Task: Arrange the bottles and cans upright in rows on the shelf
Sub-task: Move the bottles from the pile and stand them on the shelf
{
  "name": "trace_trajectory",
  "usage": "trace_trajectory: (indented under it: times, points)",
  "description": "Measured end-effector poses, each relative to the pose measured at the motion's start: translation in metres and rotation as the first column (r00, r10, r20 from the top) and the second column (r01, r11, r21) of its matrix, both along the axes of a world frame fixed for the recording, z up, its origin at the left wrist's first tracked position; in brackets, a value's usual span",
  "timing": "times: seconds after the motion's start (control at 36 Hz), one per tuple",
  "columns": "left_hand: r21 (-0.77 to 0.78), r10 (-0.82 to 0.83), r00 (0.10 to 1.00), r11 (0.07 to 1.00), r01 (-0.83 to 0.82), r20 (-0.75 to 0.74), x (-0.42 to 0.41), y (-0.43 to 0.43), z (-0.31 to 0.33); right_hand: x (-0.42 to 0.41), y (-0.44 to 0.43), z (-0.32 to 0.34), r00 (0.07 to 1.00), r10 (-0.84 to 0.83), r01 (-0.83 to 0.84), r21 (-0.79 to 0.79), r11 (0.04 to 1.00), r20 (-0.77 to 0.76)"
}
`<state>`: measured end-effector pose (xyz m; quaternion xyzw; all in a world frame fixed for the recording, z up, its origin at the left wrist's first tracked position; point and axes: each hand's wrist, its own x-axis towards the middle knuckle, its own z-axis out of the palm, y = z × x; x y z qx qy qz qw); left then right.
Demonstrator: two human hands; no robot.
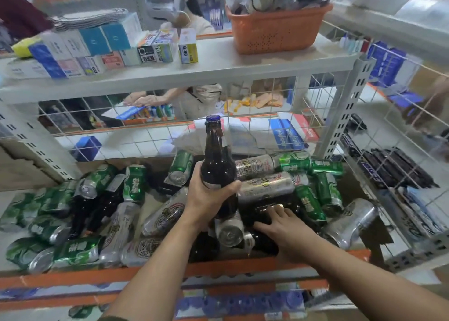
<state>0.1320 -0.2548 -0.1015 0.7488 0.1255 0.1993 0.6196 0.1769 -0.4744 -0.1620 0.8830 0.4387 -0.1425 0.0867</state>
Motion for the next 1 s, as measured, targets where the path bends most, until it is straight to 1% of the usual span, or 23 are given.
trace_trajectory:
  times: [0.19, 0.31, 0.5, 0.58, 0.83, 1.0]
  points:
    - [0.044, -0.018, 0.999, 0.999, 0.019, -0.03, 0.006, -0.005, 0.002, -0.002, -0.002, 0.01, 0.999, 0.045, -0.045, 0.004, 0.999, 0.011]
    - [0.018, -0.001, 0.999, 1.0, 0.002, -0.042, 0.008, -0.005, -0.009, 0.0, -0.003, 0.01, 0.997, 0.067, -0.069, -0.04, 0.997, -0.032]
    - [-0.006, 0.016, 0.999, 1.0, -0.017, -0.038, 0.013, -0.004, -0.016, 0.001, -0.008, 0.014, 0.99, 0.095, -0.1, -0.043, 0.994, -0.106]
    - [-0.002, 0.016, 0.999, 1.0, -0.016, -0.032, 0.016, -0.006, -0.016, 0.001, -0.01, 0.02, 0.983, 0.086, -0.096, -0.054, 0.994, -0.16]
    - [0.028, -0.017, 0.999, 0.999, 0.018, -0.047, 0.023, -0.005, -0.02, 0.009, -0.021, 0.019, 0.961, 0.089, -0.079, 0.049, 0.996, -0.263]
    - [0.033, -0.026, 0.998, 0.999, 0.028, -0.056, 0.026, -0.008, -0.02, 0.017, -0.029, 0.023, 0.937, 0.028, 0.042, 0.193, 0.98, -0.347]
